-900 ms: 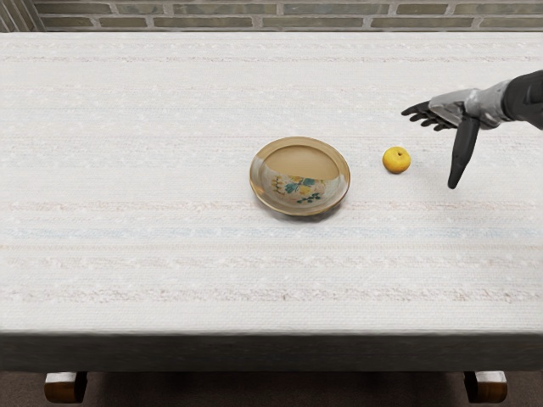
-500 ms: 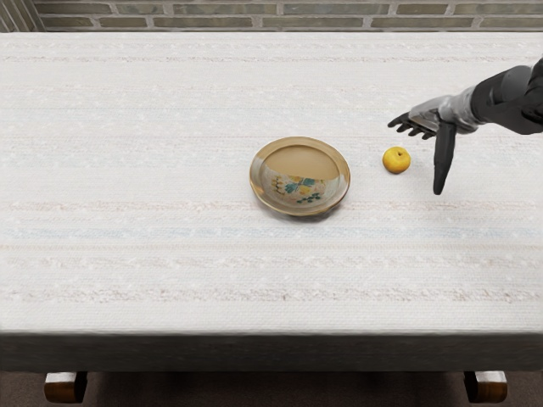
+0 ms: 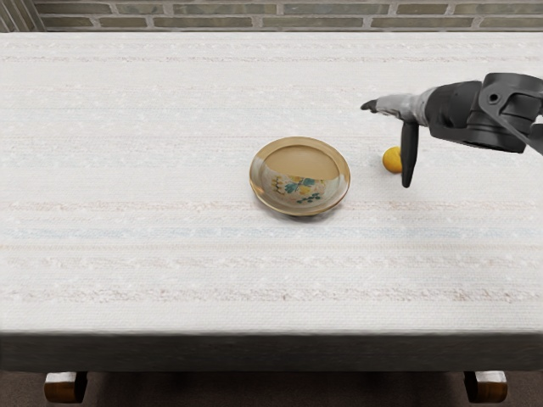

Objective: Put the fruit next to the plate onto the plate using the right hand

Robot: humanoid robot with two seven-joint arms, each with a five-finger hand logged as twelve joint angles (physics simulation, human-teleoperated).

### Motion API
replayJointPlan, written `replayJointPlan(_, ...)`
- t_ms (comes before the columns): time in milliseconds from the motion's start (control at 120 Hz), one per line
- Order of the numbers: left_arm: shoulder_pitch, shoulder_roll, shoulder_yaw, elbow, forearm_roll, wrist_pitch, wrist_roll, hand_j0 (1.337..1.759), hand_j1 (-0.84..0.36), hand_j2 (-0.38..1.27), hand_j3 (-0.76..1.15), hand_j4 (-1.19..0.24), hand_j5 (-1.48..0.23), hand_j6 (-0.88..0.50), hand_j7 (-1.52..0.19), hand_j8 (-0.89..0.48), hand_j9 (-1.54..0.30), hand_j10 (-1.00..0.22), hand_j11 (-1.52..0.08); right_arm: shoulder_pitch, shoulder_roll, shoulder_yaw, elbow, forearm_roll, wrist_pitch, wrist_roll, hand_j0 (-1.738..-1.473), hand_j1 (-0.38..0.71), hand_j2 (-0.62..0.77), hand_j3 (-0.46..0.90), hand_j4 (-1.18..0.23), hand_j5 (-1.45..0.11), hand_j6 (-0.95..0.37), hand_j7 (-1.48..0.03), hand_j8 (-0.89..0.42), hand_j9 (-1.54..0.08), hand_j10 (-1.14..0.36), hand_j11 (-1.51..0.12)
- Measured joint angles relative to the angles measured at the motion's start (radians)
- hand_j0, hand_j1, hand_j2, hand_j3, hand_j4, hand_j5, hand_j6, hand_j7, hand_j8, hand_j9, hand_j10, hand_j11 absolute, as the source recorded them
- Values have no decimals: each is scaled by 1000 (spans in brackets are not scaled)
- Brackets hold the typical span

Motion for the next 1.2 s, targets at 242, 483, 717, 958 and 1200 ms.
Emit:
replayJointPlan(242, 0, 0, 0, 0, 0, 0, 0, 1658, 325, 4, 0, -20, -26, -20, -26, -20, -26, -20, -26, -72, 1, -2, -4, -59, -121, 0, -1658, -349, 1, 0, -3, -1, -5, 0, -4, 0, -2, 0)
replayJointPlan(483, 0, 0, 0, 0, 0, 0, 0, 1658, 325, 4, 0, -20, -26, -20, -26, -20, -26, -20, -26, -102, 51, -17, -41, -118, -208, 0, -1658, -349, 1, 0, -3, -1, -5, 0, -4, 0, -3, 0)
replayJointPlan(717, 0, 0, 0, 0, 0, 0, 0, 1658, 325, 4, 0, -20, -26, -21, -26, -20, -26, -20, -26, -101, 112, -41, -112, -138, -226, 0, -1658, -349, 1, 0, -3, -1, -5, 0, -4, -1, -3, 0)
replayJointPlan(958, 1, 0, 0, 0, 0, 0, 0, 1658, 325, 4, 0, -20, -26, -20, -26, -20, -26, -20, -26, -94, 152, -51, -187, -164, -228, 0, -1658, -288, -9, 0, -55, -68, -57, -67, -55, -67, -54, -67)
replayJointPlan(1200, 1, 0, 0, 0, 0, 0, 0, 1658, 325, 4, 0, -20, -26, -20, -26, -20, -26, -20, -26, -93, 195, -73, -266, -167, -244, 0, -1658, -242, -16, 0, -93, -118, -95, -117, -94, -117, -93, -117)
